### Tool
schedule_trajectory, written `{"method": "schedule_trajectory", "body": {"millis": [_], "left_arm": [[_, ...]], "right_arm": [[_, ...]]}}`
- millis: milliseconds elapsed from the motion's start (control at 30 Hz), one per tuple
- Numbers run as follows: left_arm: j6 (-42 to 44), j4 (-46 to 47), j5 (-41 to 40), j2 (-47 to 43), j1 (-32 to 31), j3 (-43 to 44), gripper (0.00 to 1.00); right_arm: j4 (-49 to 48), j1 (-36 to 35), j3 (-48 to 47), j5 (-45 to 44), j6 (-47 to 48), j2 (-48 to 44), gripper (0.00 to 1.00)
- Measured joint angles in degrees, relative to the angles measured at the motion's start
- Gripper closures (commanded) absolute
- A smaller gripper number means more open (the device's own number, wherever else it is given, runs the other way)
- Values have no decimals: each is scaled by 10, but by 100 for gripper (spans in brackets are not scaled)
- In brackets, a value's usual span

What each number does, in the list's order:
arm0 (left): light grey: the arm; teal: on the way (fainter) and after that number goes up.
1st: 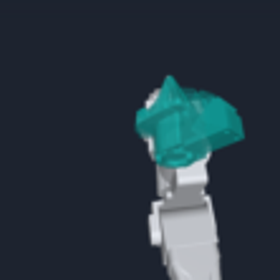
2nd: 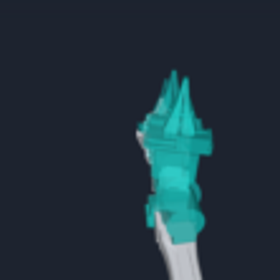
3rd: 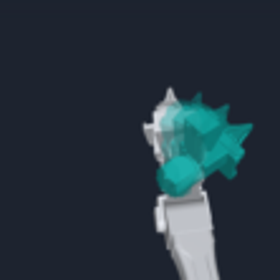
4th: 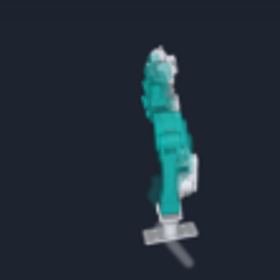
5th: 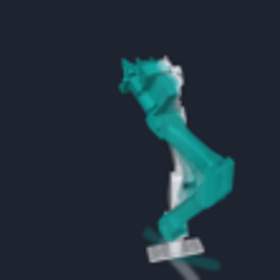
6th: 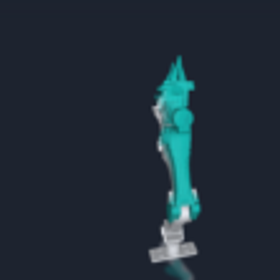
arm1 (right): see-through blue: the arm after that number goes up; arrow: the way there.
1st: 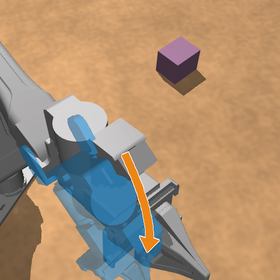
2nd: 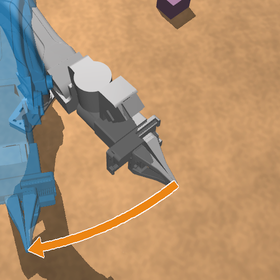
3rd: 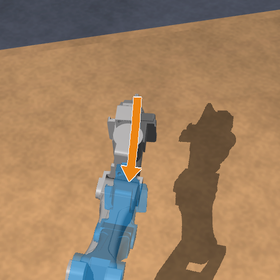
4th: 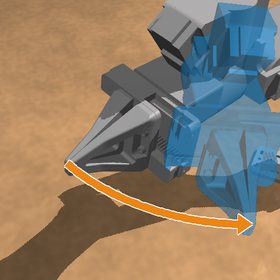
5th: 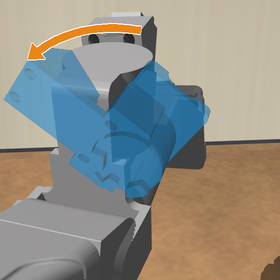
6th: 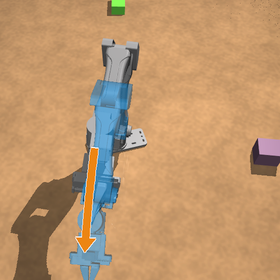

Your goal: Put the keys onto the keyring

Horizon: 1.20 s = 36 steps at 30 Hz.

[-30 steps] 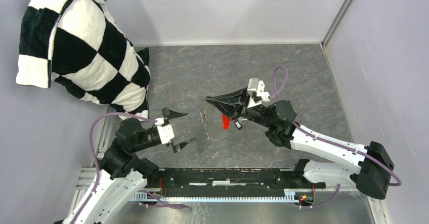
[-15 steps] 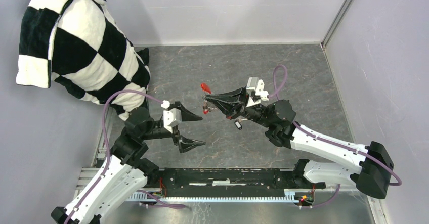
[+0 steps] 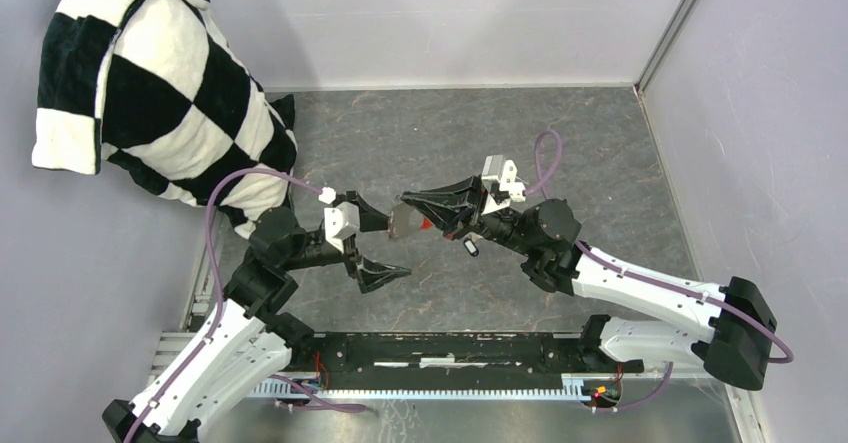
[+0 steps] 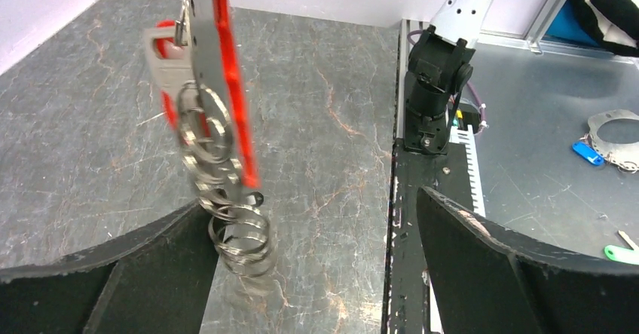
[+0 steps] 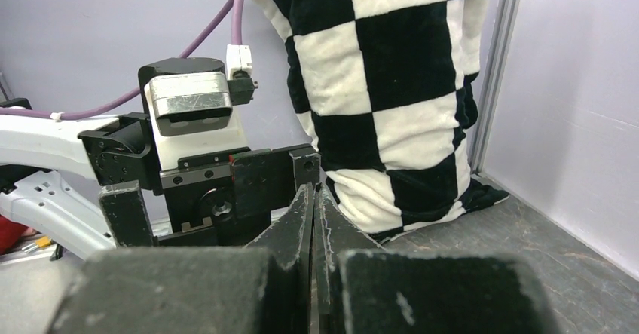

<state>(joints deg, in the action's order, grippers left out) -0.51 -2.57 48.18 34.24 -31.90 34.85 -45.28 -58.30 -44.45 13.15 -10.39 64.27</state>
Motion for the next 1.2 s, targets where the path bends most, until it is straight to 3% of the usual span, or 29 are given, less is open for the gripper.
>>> {"method": "schedule_trajectory", "body": {"millis": [67,133,167,200,300,433,533,700,800,1033,1133,1200], "left_arm": [[0,0,-1,3,0,0,26],[16,-7,-5,10,0,0,57],[29,-12,-11,14,0,0,62],[43,-17,-16,21,0,0,61],[67,-20,-43,38,0,0,43],[70,-15,-66,62,0,0,41],[68,-13,-77,73,0,0,29],[57,-11,-70,59,0,0,9],[50,-9,-42,31,0,0,1],[40,-10,17,7,0,0,1],[41,-16,14,12,0,0,17],[49,-20,-6,23,0,0,33]], "right_arm": [[0,-2,0,-2,0,2,99],[0,-3,0,-3,0,2,99],[0,-4,0,-4,0,2,99],[0,-5,0,-4,0,2,99],[0,-6,0,-4,-1,2,99],[0,-9,0,-6,-2,2,99],[0,-10,0,-10,-2,2,99],[3,-10,0,-17,-1,2,99],[8,-11,0,-20,1,2,99],[22,-13,-2,-29,4,2,99],[26,-14,-5,-30,4,2,99],[26,-15,-5,-30,4,3,99]]}}
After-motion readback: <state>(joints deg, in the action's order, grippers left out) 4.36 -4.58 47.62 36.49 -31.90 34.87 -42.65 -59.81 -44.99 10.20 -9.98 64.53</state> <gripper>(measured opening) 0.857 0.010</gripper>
